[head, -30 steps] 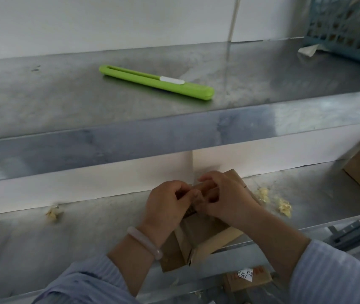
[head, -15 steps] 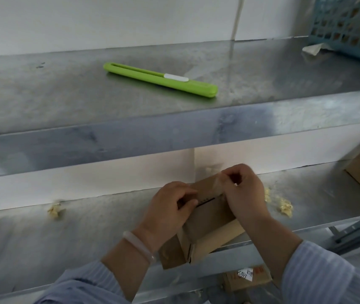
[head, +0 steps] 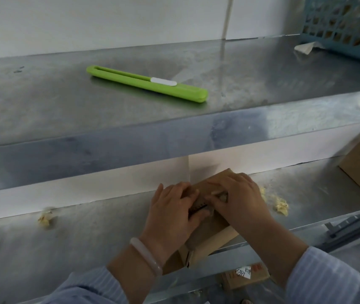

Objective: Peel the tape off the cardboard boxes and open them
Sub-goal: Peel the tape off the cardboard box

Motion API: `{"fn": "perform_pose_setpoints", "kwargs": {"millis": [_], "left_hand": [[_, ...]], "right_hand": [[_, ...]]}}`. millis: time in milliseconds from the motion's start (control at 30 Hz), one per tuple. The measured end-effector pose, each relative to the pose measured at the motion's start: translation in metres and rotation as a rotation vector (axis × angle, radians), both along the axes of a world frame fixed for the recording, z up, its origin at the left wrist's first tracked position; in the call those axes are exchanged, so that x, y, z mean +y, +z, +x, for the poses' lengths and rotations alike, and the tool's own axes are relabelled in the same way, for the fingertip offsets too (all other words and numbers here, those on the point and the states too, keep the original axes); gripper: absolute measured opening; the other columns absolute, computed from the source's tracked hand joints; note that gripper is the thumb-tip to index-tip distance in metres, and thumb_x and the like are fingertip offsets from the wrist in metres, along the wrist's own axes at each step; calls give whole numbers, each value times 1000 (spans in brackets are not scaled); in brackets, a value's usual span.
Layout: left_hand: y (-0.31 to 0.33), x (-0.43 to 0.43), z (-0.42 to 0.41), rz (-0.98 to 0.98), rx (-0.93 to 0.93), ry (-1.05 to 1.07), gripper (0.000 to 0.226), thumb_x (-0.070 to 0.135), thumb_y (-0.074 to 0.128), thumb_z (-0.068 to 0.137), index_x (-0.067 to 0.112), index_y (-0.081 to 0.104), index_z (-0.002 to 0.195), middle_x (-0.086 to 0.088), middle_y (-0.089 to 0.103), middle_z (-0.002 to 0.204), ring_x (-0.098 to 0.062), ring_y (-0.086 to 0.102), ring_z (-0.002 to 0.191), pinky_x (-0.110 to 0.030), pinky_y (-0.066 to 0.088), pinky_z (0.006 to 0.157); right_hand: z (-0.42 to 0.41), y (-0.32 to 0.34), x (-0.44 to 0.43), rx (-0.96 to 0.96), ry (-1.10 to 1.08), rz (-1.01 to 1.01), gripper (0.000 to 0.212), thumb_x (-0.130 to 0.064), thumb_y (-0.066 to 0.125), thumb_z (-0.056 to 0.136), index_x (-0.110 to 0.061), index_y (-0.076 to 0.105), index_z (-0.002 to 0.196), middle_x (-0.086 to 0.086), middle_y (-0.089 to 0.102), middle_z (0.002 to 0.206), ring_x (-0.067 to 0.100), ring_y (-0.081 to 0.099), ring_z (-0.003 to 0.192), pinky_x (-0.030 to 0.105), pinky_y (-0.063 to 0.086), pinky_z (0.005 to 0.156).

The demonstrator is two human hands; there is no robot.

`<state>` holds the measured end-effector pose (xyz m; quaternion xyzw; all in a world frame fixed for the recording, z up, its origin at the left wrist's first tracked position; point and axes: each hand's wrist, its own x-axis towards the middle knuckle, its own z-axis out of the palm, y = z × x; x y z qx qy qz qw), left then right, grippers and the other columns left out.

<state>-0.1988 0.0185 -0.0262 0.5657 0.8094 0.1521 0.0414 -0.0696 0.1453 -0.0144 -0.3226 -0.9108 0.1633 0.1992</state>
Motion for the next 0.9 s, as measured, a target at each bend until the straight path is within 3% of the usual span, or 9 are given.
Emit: {"fn": "perform_pose_setpoints", "kwargs": {"millis": [67,200,367,500,600,733,833,900], "left_hand": [[2,-2,1,-63,48,-13,84,82,16,79,33,37,145,13,31,150,-9,27,137,-39,-4,117],[3,-1,2,-123,93,-39,90,83,13,77,32,25,150,10,20,157,-10,17,143,-40,-9,117],[3,0,2,-142,127,-39,87,80,11,79,32,25,150,11,21,156,-9,18,143,-41,-7,118],[3,-1,1,-137,102,-35,87,81,10,78,33,26,149,13,22,155,-8,19,142,-41,-8,118],[3,-2,2,-130,92,-40,86,80,13,78,33,26,149,13,21,155,-8,19,141,-41,-8,118],[4,-3,2,-119,103,-35,85,80,12,79,33,25,150,13,19,156,-8,18,142,-40,-9,116],[7,-3,3,-112,100,-33,90,81,8,76,32,28,149,12,23,155,-9,20,141,-38,-11,115],[7,-3,4,-116,112,-40,91,80,7,76,30,29,149,10,25,154,-10,22,141,-38,-11,114]], "right_hand": [[4,5,3,-77,-36,-5,32,-55,65,79,-33,74,99,-10,63,110,14,49,109,32,40,96],[11,11,2,-184,22,-65,45,-62,65,76,-31,71,109,-14,57,116,11,41,115,28,37,98],[7,10,3,-168,58,-28,19,-41,64,86,-23,66,92,-11,57,98,8,46,98,20,35,89],[7,4,0,-146,62,6,4,-20,58,87,-18,56,83,-6,54,83,17,55,84,26,42,71],[11,2,10,-82,5,-25,4,-14,55,89,-17,54,87,-2,55,88,17,52,76,27,42,66],[18,3,22,149,-99,-62,17,-2,60,86,-18,61,91,-5,54,97,13,52,80,14,40,67],[25,-9,23,129,18,119,19,3,70,78,-12,71,90,2,63,95,18,60,81,26,52,73],[27,-17,20,89,111,188,24,0,74,75,-15,76,93,1,68,95,21,63,87,29,52,78]]}}
